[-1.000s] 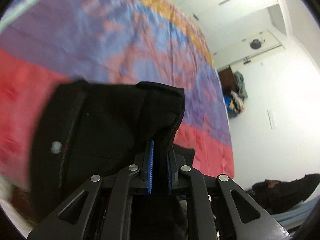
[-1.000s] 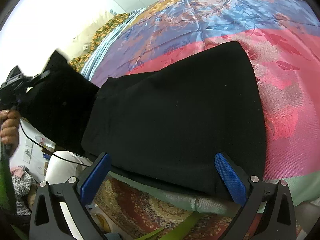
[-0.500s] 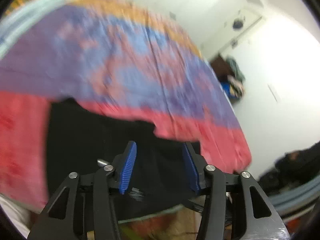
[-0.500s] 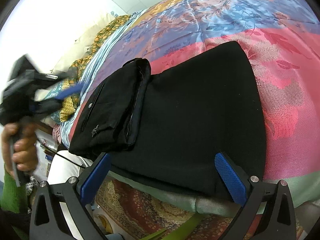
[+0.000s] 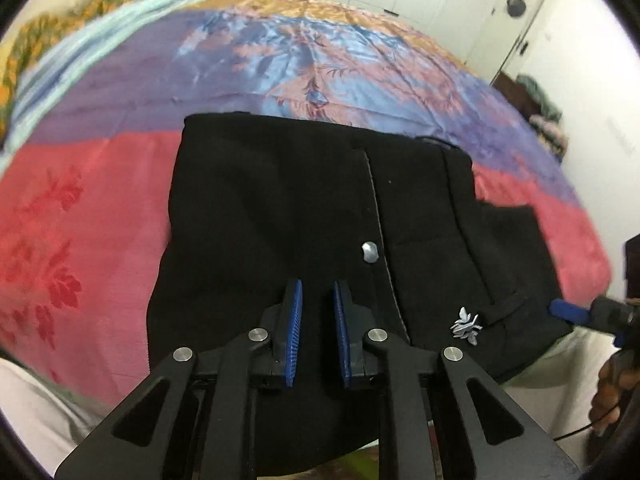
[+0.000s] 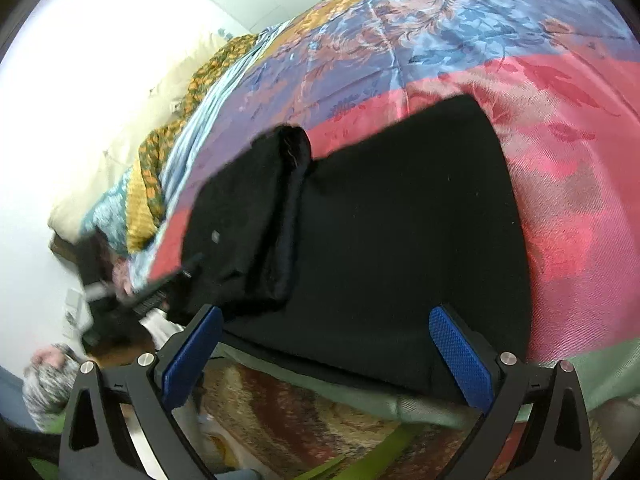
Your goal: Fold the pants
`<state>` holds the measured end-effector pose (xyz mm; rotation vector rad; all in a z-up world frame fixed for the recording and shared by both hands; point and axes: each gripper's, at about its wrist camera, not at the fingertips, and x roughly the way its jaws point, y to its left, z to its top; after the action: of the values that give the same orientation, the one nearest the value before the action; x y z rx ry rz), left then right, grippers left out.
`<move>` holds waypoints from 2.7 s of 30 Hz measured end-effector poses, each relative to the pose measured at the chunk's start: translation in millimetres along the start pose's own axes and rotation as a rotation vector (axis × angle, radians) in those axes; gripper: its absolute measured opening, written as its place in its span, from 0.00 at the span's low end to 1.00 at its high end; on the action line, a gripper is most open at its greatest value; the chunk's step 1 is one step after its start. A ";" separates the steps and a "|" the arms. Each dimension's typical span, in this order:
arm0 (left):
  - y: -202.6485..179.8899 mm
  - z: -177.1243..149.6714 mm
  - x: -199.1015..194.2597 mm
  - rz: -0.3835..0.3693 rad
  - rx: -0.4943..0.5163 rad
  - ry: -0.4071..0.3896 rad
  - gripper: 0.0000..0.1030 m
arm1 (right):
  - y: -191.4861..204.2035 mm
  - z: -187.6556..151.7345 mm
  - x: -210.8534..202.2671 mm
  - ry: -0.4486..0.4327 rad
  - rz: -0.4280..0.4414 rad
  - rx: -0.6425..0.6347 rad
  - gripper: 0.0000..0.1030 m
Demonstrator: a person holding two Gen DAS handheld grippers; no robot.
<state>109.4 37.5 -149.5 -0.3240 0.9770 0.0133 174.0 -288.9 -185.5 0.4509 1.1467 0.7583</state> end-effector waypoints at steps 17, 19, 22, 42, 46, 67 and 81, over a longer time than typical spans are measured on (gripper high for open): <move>5.1 -13.4 14.4 -0.042 -0.016 -0.032 0.15 | 31.4 60.0 110.2 0.375 0.234 0.028 0.74; 5.7 -13.7 14.6 -0.046 -0.020 -0.034 0.15 | 36.0 59.7 117.4 0.391 0.261 0.030 0.73; 8.1 -13.3 13.0 -0.059 -0.038 -0.040 0.15 | 51.6 57.6 126.2 0.400 0.131 -0.093 0.50; 28.3 9.2 -95.1 -0.055 -0.159 -0.236 0.37 | 34.4 72.9 -30.8 0.012 0.292 -0.017 0.18; 9.4 8.5 -88.0 -0.083 -0.109 -0.214 0.37 | -1.2 65.8 -56.8 -0.019 0.240 0.040 0.18; -45.1 -11.4 -43.6 -0.008 0.099 -0.094 0.39 | -28.1 50.8 -77.2 -0.036 -0.245 -0.175 0.39; -67.4 -26.8 -18.7 0.018 0.229 -0.022 0.46 | -35.9 92.0 -14.0 -0.015 -0.239 -0.212 0.22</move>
<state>87.6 -31.6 -130.3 -0.1038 0.9490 -0.0777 267.4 -318.3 -167.1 0.1384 1.0702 0.6572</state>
